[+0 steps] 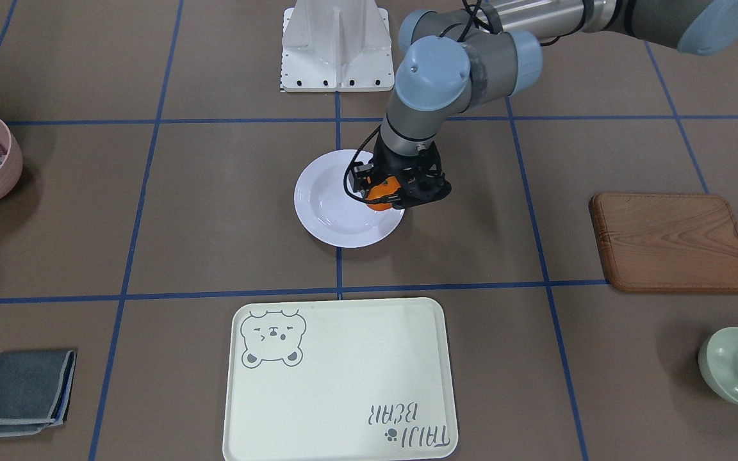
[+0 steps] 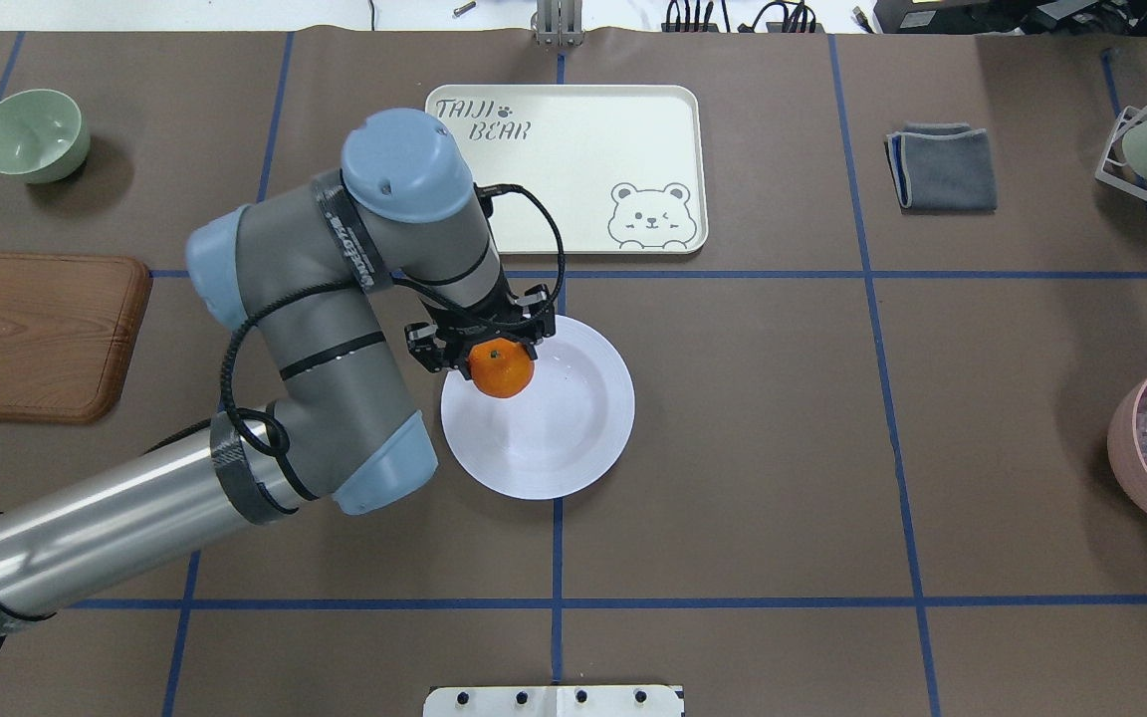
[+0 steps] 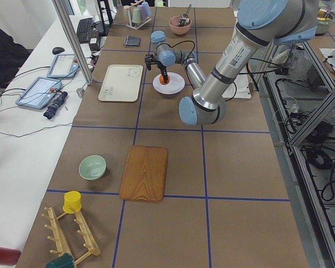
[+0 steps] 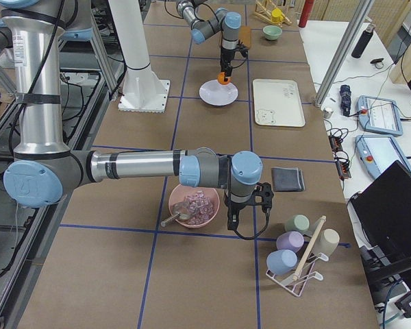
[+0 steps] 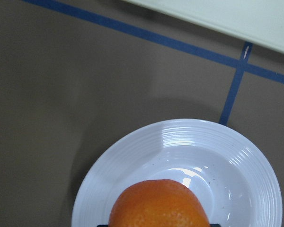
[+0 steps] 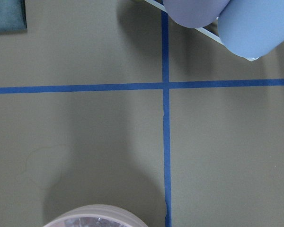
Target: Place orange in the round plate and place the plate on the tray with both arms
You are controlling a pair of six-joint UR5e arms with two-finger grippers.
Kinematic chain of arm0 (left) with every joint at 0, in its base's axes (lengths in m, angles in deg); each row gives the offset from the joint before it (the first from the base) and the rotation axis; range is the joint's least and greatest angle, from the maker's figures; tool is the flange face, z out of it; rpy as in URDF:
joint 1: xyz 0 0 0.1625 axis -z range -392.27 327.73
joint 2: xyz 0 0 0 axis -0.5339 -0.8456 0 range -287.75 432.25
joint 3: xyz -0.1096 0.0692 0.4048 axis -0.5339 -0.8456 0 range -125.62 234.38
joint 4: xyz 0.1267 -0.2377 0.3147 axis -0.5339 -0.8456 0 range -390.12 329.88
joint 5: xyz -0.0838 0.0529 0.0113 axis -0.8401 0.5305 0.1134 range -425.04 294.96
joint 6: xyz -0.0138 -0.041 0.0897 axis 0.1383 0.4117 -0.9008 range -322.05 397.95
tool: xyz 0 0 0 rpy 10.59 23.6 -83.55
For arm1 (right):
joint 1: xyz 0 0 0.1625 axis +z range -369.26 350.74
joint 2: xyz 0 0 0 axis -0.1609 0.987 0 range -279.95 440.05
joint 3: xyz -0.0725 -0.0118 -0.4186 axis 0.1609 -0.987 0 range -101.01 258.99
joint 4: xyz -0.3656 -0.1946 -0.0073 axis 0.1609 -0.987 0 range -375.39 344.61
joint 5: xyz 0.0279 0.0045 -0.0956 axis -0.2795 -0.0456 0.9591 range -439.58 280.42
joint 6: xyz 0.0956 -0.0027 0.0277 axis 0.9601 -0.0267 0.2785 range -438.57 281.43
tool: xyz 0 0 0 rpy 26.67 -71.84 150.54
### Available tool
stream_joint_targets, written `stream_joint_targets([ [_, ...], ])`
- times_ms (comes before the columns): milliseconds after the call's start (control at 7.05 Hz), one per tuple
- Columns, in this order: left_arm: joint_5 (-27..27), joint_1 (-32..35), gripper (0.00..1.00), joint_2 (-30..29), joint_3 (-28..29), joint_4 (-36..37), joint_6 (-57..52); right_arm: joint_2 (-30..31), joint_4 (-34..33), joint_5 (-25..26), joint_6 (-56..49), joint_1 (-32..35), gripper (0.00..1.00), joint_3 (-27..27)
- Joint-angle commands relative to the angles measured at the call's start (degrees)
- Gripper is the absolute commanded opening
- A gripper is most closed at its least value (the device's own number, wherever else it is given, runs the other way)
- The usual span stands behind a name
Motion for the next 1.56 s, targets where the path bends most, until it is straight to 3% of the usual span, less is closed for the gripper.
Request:
stream_joint_targets([
  [0,1.1,-2.7,0.00,-1.1,3.0,-1.9,0.6,0.0,0.0,-0.8,0.0,0.0,1.00,0.1],
  [994,1.1,-3.5,0.00,-1.4,6.2,-5.3,0.3,-0.5,0.0,-0.8,-0.1,0.0,1.00,-0.1],
  [1135,1.0,-3.5,0.35,-1.5,6.0,-5.6,0.0,-0.6,0.0,-0.8,-0.1,0.0,1.00,-0.1],
  [1277,2.3,-3.5,0.98,-1.3,5.3,-5.4,0.1,-1.0,0.0,-0.8,-0.1,0.0,1.00,-0.1],
  [1419,2.8,-3.4,0.99,-1.0,3.2,-5.2,-0.1,-1.1,0.0,-0.8,-0.1,0.0,1.00,0.1],
])
